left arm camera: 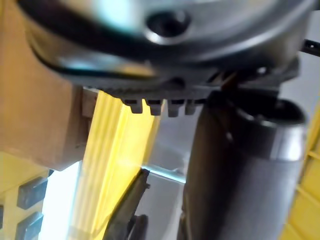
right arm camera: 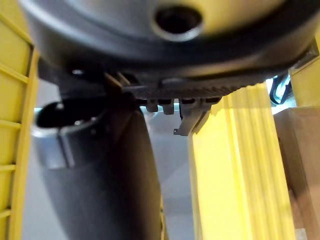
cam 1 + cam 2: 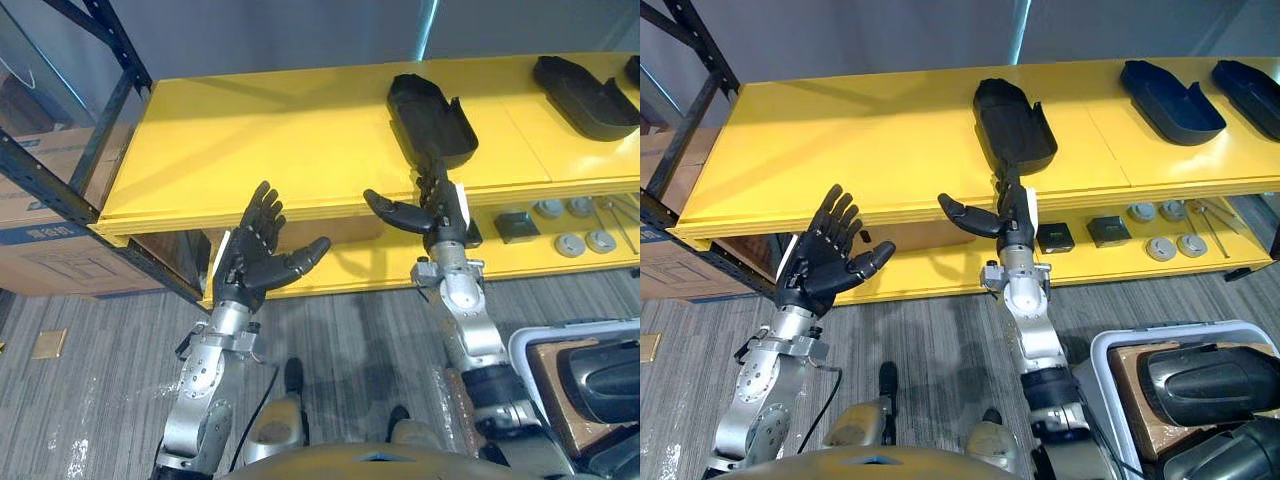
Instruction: Walk over and take three plastic housings, then place them on the shelf
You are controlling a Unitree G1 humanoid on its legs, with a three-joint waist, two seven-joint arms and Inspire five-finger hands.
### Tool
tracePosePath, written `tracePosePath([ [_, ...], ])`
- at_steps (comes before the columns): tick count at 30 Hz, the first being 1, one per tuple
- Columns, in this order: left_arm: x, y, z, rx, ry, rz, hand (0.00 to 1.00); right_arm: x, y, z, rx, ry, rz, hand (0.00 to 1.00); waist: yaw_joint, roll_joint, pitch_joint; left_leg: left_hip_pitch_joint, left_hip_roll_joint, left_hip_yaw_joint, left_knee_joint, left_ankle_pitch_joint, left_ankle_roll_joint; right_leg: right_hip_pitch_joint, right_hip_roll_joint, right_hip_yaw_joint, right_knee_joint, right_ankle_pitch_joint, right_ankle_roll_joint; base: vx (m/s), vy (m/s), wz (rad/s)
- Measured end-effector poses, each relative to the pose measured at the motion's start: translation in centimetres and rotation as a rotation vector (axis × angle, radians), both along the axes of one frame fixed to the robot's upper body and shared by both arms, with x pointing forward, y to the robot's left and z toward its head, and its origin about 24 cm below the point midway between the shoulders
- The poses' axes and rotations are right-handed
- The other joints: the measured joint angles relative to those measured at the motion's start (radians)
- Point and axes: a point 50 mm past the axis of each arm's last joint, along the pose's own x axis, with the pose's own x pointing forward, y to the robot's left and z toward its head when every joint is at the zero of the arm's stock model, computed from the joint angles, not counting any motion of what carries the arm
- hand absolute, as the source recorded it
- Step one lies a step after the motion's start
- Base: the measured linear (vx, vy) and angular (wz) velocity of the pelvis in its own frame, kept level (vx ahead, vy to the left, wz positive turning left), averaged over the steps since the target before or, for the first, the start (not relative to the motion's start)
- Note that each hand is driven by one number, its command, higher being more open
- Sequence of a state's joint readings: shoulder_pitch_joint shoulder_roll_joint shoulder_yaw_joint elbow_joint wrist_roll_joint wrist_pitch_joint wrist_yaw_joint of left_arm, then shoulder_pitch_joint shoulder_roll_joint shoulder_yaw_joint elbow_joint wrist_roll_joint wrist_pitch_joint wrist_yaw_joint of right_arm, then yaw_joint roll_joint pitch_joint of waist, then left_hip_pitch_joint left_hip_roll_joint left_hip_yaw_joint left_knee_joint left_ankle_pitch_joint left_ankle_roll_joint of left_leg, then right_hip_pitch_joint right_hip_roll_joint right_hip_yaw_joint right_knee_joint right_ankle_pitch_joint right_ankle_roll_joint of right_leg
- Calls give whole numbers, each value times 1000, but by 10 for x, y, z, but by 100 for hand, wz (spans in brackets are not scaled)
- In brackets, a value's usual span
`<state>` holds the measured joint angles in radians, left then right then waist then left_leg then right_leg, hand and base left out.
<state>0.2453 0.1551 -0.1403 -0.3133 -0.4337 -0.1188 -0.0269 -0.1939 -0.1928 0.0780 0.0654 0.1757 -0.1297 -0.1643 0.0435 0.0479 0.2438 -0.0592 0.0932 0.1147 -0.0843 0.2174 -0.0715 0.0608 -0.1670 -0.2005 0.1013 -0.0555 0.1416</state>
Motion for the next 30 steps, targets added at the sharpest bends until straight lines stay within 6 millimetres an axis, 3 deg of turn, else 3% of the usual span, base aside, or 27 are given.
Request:
tracePosePath([
  [5, 0, 0, 0, 4, 0, 5, 100, -20, -19, 10, 31, -55, -13, 100, -30, -11, 7, 2, 5, 19, 0, -8, -4, -9, 3, 16, 0, -2, -4, 13, -30, -10],
  [10, 0, 1, 0, 4, 2, 15, 100, -29, -39, 7, 13, -36, -27, 100, -48, -23, 14, -1, 8, 27, 0, -9, -4, -20, 6, 28, 2, -5, -9, 3, -19, -6],
  [17, 2, 1, 3, 3, -8, 23, 100, -29, -41, 7, -3, -36, -14, 100, -46, -30, 20, -5, 8, 29, 0, -11, -5, -25, 6, 33, 4, -4, -7, 5, -8, -1],
  [21, 5, 2, 6, 14, -20, 33, 100, -21, -41, 15, -20, -60, -3, 100, -45, -38, 43, -12, 8, 20, 0, -8, -3, -25, 7, 25, 16, -4, -6, 7, -16, 7],
  [25, 10, 3, 13, 15, -49, 35, 100, -1, -46, 29, -56, -92, -20, 100, -39, -35, 81, -40, 8, -2, 5, 5, -1, -46, 9, 7, 34, -4, -6, -28, -13, 16],
  [30, 11, 11, 13, 17, -51, 67, 100, 21, -55, 55, -110, -148, -57, 100, -10, -2, 149, -114, 14, -41, 100, -21, -2, -77, 10, -19, 78, -14, -16, -63, -22, 15],
])
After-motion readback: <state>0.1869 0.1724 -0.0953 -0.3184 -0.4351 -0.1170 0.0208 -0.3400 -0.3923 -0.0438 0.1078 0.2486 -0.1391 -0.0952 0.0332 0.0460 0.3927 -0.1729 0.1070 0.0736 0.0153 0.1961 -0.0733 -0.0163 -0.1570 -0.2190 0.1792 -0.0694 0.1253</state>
